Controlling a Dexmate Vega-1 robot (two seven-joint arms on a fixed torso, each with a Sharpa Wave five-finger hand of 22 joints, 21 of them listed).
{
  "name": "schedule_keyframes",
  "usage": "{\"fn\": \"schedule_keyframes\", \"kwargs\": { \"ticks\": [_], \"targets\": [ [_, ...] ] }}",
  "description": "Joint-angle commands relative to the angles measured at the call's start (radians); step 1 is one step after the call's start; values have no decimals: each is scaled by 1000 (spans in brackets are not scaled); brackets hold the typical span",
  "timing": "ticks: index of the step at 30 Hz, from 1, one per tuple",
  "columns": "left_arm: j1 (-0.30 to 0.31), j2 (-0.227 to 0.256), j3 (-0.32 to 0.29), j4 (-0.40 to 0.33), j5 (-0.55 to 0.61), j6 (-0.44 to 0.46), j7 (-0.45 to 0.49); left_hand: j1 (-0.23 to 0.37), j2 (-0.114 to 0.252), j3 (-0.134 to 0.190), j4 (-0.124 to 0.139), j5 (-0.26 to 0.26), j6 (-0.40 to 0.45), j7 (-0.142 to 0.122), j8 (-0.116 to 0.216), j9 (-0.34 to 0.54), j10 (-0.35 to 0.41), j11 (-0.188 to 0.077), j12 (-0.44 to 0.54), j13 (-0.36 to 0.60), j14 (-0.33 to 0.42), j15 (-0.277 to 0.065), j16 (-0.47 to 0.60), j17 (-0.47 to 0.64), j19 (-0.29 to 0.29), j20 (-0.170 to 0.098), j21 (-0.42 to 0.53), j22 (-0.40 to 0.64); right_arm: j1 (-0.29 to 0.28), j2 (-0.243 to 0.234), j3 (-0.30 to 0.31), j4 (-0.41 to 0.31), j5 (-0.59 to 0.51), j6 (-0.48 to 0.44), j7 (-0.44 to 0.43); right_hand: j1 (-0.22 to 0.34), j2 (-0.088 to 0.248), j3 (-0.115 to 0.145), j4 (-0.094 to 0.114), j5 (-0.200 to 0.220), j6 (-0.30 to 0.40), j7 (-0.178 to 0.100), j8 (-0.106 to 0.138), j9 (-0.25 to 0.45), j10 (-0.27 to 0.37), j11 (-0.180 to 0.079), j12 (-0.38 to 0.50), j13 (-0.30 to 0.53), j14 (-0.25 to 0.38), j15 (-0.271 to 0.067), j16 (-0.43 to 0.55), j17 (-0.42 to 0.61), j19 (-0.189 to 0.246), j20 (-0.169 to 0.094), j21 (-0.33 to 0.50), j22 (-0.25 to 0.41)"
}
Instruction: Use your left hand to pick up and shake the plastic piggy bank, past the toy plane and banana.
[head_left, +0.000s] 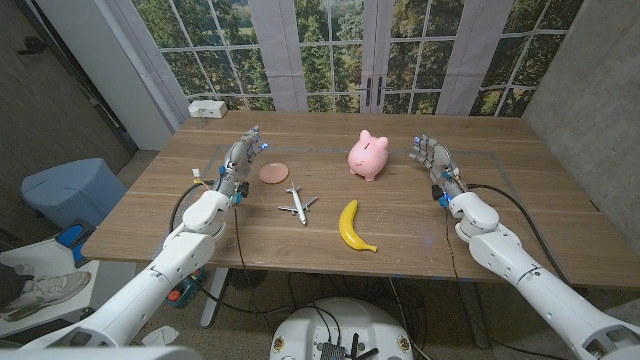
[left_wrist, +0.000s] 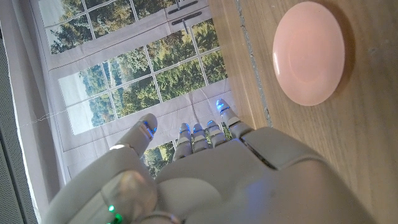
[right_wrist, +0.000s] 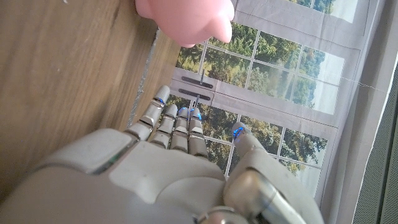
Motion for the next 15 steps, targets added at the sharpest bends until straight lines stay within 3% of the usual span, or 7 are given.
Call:
{"fn": "schedule_keyframes", "kwargs": {
  "ticks": [1, 5, 15],
  "targets": [
    [-1, 19, 18, -78, 128, 41, 119, 0, -21, -13, -32, -1, 19, -9, 6, 3, 25, -1, 11, 4, 28, 10, 10, 0, 18, 24, -3, 4, -20, -7, 14, 9, 0, 6, -17, -1, 5, -1, -1, 4, 9, -3, 2, 2, 12, -3, 3, -1, 12, -5, 6, 2, 8, -13, -3, 5],
    [-4, 26, 26, -124, 181, 84, 174, 0, -33, -23, -54, -1, 29, -15, 6, 3, 35, -8, 11, 5, 48, 11, 12, 0, 38, 46, -3, 5, -26, -16, 21, 11, 10, 5, -5, 0, 4, -1, -4, 4, 11, -2, 3, 2, 15, -3, 3, -2, 13, -3, 6, 1, 9, -10, -5, 5],
    [-29, 66, 47, -223, 277, 221, 235, 3, -51, -34, -86, 0, 38, -23, 5, 3, 61, -11, 17, 6, 75, 13, 14, 1, 56, 54, -7, 5, -35, -41, 34, -18, -1, 10, -10, 6, 2, -2, -13, 3, 16, -1, 4, 3, 24, -1, 3, -6, 17, -2, 6, -1, 14, -6, -10, 5]
  ]
}}
